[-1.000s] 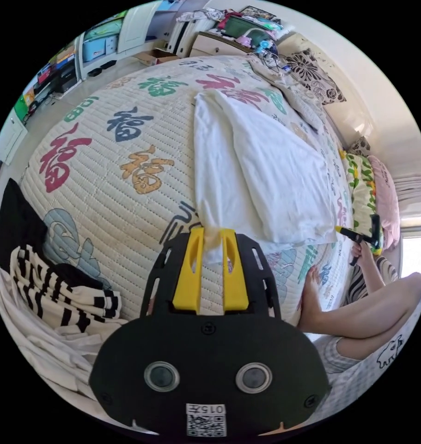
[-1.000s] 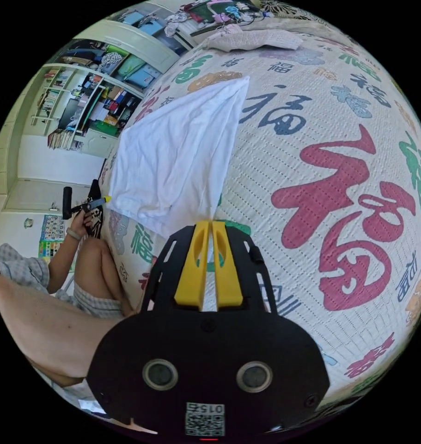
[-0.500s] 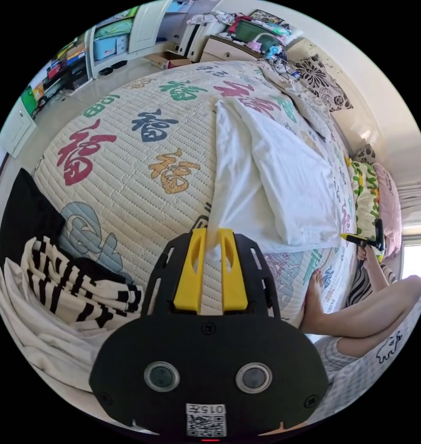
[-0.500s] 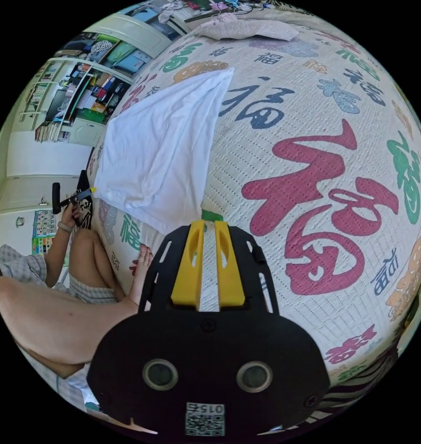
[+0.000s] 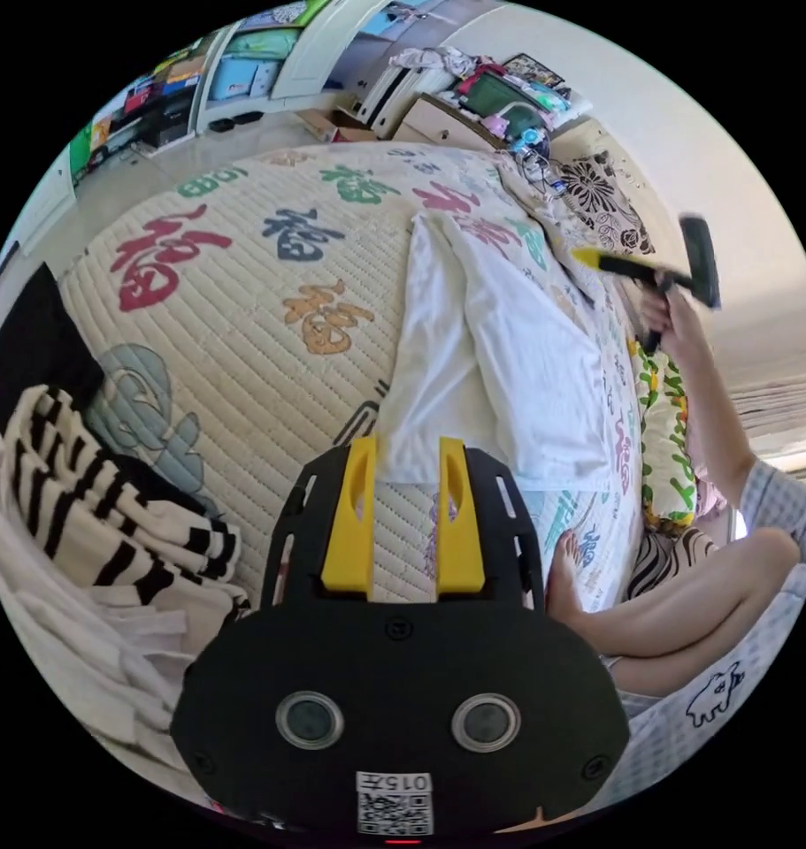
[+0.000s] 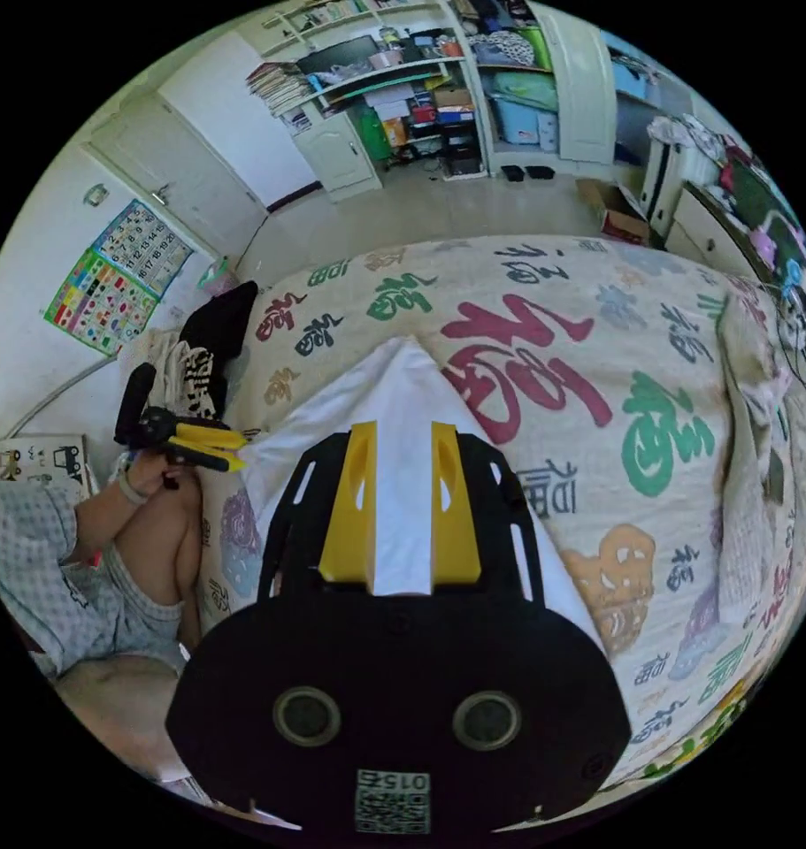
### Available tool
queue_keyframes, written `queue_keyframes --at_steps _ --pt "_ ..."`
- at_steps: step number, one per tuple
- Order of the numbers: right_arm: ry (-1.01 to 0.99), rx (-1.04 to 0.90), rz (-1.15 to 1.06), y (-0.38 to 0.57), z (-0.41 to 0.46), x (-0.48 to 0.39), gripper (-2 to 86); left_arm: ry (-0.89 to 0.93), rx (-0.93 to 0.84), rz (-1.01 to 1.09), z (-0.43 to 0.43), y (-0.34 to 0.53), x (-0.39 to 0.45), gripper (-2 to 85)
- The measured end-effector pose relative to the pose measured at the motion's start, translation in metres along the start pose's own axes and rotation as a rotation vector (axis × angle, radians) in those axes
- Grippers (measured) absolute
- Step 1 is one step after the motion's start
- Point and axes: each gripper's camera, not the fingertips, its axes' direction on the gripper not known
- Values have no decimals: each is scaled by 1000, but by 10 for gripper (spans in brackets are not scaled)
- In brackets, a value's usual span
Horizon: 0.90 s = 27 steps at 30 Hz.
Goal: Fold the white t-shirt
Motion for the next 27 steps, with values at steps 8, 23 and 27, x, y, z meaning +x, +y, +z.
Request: queue_keyframes --at_steps 8,23,27 --pt "244 -334 -91 -158 94 -29 82 44 38 -40 17 12 -16 21" --pt "145 -215 -161 -207 54 -50 -8 84 197 24 -8 37 0 -8" --pt "23 -101 -138 -197 23 -41 -8 45 228 64 -23 48 21 -7"
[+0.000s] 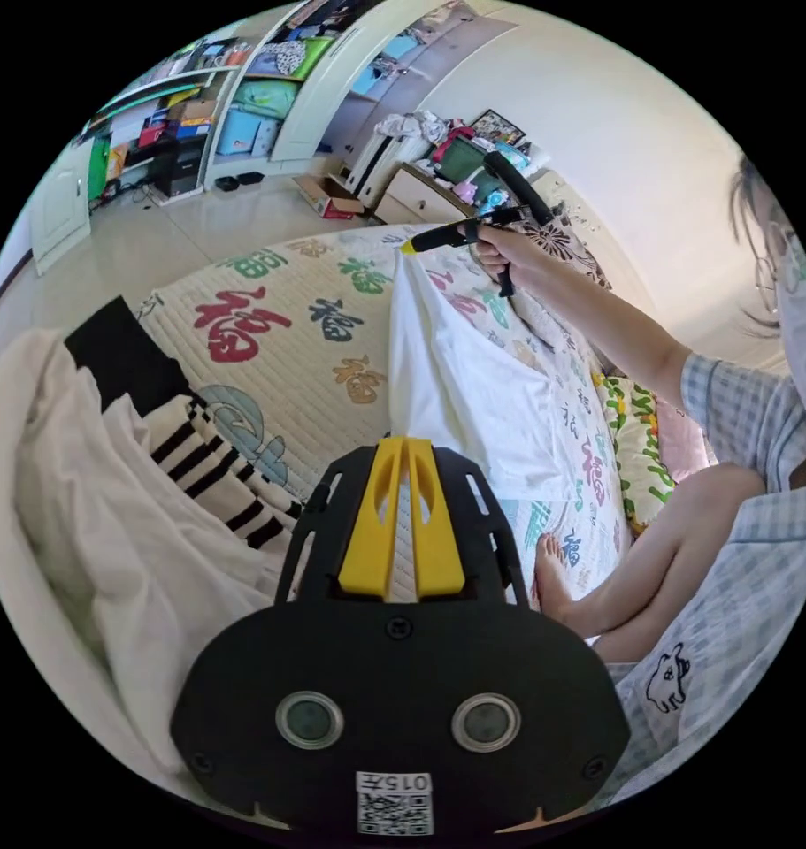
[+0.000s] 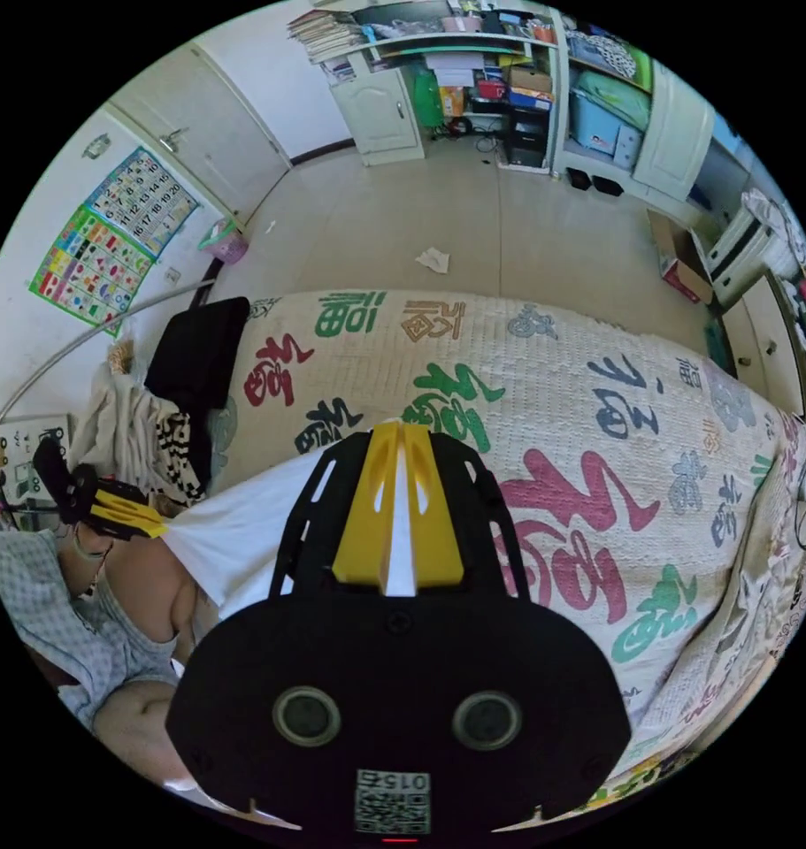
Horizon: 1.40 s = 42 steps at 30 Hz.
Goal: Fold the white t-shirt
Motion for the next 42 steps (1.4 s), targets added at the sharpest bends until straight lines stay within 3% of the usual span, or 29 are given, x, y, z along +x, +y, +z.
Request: queue_keyframes --at_steps 6,12,17,23,30,33,37,42 --pt "-119 145 70 77 -52 38 -8 4 8 213 18 4 86 -7" --pt "-141 230 183 197 -101 87 -8 210 -58 433 78 0 187 -7" --pt "-101 215 330 309 -112 136 -6 412 -173 518 179 -2 258 -6" --pt "-120 230 451 412 -87 188 -1 398 -298 618 293 11 325 -3" --pt "-154 292 532 484 -68 216 38 272 -373 647 369 19 357 42" --pt "-136 331 631 516 -69 224 60 367 -399 645 385 14 359 90" --pt "-177 476 664 561 -84 219 77 529 -492 845 372 -6 367 106" --pt "-193 385 635 571 -74 211 98 787 -411 851 324 -84 338 90"
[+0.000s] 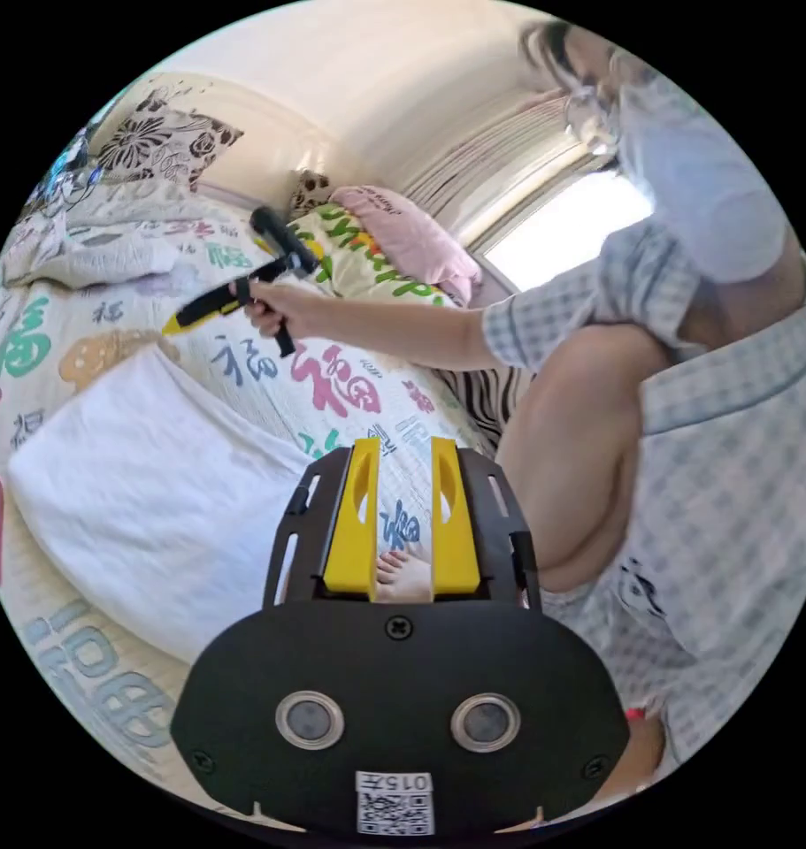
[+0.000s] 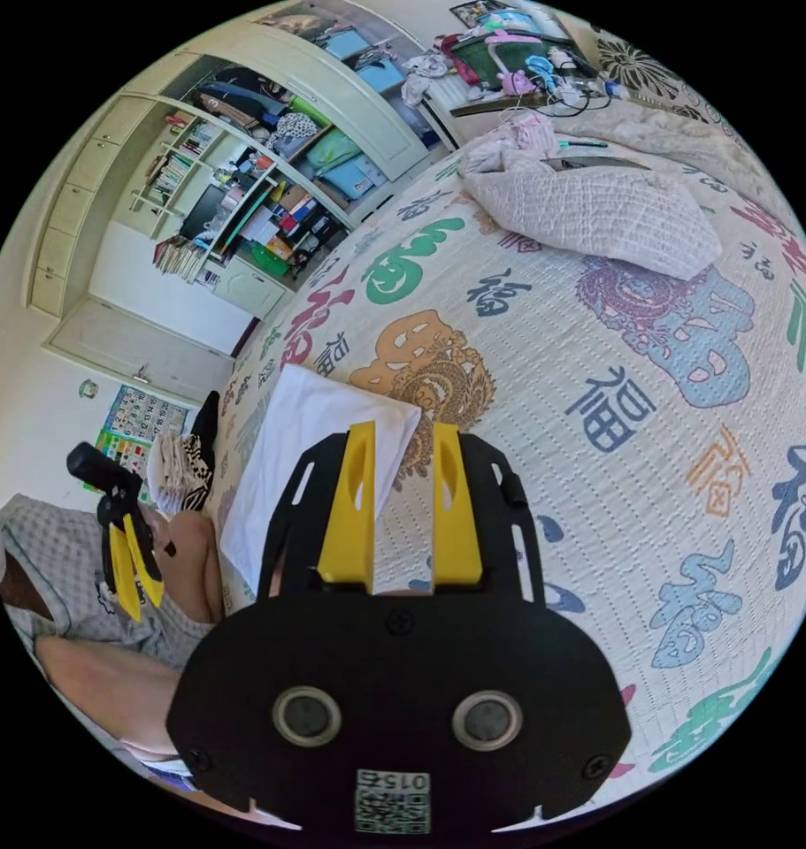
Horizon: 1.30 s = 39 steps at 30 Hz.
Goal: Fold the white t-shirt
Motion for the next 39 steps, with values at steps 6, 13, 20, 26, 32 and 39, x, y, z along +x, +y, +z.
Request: queue_keyframes --at_steps 6,13,20,26,32,39 --pt "-4 -36 61 9 18 10 94 -675 95 -316 -87 -1 -95 106" --pt "-10 -27 90 29 17 19 45 -443 177 -698 -90 35 -212 60" --pt "70 -61 80 47 20 23 27 -475 194 -698 -94 50 -221 13" --pt "56 83 12 90 -10 2 48 -671 172 -505 -90 44 -168 11" --pt "386 124 -192 191 -28 -93 53 -937 118 -296 -62 77 -46 14" --pt "547 -78 -43 263 24 -131 56 -760 133 -512 -34 138 -18 23"
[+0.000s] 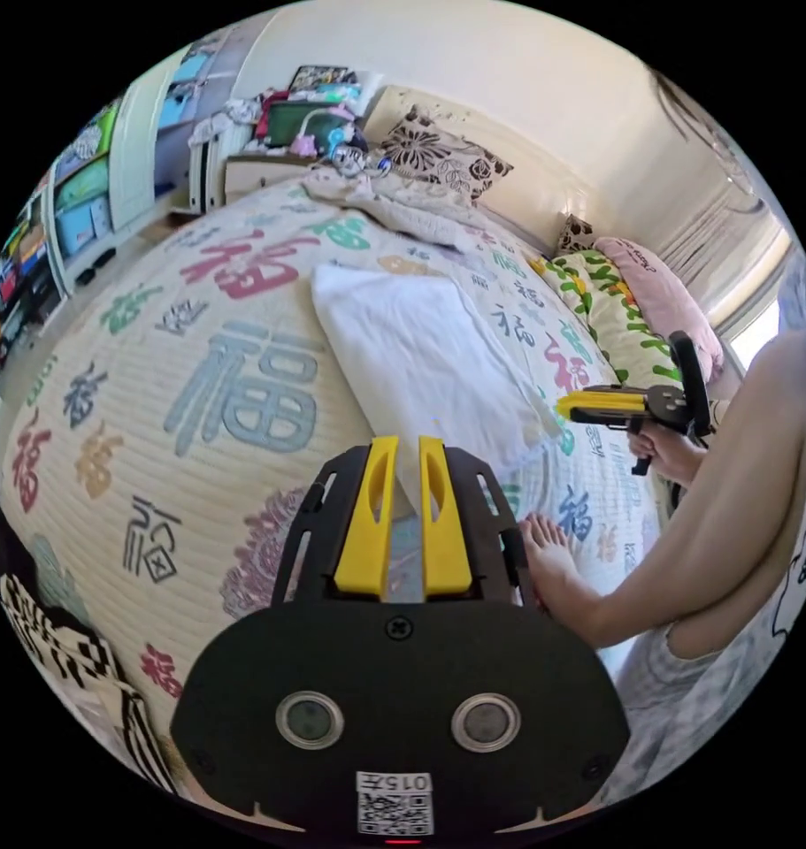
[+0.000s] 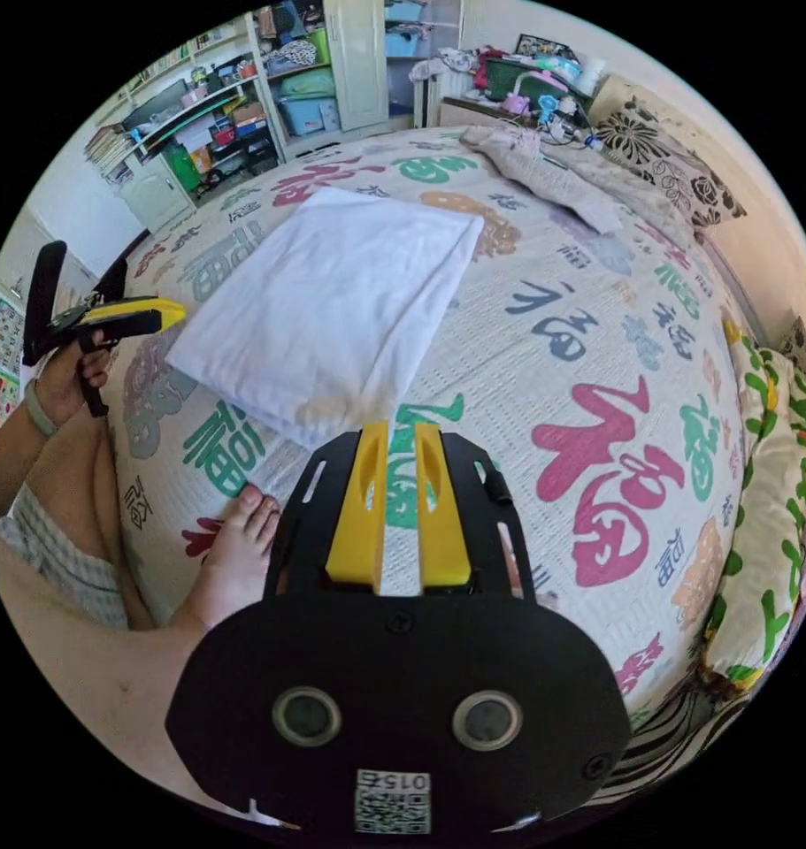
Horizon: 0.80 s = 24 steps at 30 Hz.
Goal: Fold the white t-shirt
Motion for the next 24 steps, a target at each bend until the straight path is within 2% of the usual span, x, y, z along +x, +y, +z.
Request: queue_keyframes --at_steps 7,11,18,20,24 --pt "-265 -75 89 -8 24 4 22 84 -69 -101 18 8 -11 64" --pt "-361 -82 137 -7 24 13 2 69 -107 -103 22 6 -17 31" --pt "-358 -122 121 1 16 18 -4 -13 -137 -50 -4 7 -38 -6" --pt "-196 -145 63 -1 29 11 -3 -178 -189 -34 7 10 -50 -6" --pt "-294 -130 116 -7 29 16 3 -48 -144 -129 2 12 -74 1"
